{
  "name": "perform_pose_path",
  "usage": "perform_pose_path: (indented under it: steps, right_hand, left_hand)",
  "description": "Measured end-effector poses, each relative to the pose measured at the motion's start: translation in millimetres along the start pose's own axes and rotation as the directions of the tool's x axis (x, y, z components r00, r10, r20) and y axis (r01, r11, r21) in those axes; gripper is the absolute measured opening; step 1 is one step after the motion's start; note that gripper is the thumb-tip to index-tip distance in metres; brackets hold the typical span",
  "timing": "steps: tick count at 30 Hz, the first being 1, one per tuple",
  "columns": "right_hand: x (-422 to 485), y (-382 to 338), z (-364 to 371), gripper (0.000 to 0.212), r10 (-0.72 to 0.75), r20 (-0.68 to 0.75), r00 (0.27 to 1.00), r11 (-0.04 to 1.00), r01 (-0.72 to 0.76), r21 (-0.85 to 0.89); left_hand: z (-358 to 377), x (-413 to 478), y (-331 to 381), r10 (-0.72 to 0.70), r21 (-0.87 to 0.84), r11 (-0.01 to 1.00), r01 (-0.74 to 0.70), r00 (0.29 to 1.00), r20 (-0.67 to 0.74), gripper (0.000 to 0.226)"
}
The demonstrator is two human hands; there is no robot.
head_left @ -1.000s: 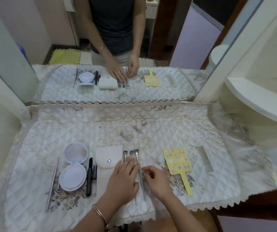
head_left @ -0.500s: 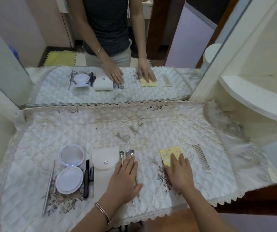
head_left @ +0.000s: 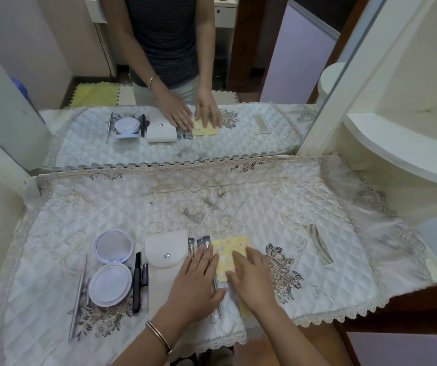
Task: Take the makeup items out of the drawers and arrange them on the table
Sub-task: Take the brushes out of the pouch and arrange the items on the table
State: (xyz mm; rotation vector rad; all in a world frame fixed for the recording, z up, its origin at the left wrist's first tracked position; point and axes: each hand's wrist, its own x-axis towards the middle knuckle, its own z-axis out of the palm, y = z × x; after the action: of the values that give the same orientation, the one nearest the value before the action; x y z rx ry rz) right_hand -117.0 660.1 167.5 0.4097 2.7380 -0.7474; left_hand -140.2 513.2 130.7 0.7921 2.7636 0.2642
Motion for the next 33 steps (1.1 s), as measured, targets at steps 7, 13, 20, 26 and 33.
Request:
perform_pose_path:
  steps: [7, 13, 20, 26, 33]
  right_hand:
    - [3, 66, -45, 0.045, 0.099, -0.22, 0.97, 0.989, -0.072, 0.128]
    - [33, 149, -86, 0.049, 0.214, -0.2, 0.956, 0.976, -0.219, -0.003]
    - [46, 133, -84, 0.044, -0.016, -0.154, 0.988, 0.998, 0.007, -0.062]
    - [30, 92, -56, 0.041, -0.186, -0.023, 0.982, 0.975, 0.187, 0.122]
    - [26, 86, -48, 0.045, -0.248, 0.058, 0.967, 0.961, 0.238, 0.143]
  left_hand:
    - [3, 8, 29, -0.022, 0.012, 1.0, 0.023, 0.998, -0.065, 0.06]
    - [19, 22, 62, -0.145, 0.085, 0.984, 0.154, 0.984, -0.102, 0.062]
    - [16, 24, 68, -0.242, 0.114, 0.963, 0.245, 0.97, -0.037, 0.053]
    - [13, 24, 72, -0.275, 0.072, 0.959, 0.274, 0.961, 0.004, 0.054]
    - [9, 3, 68, -0.305, 0.021, 0.952, 0.307, 0.95, -0.065, 0.056]
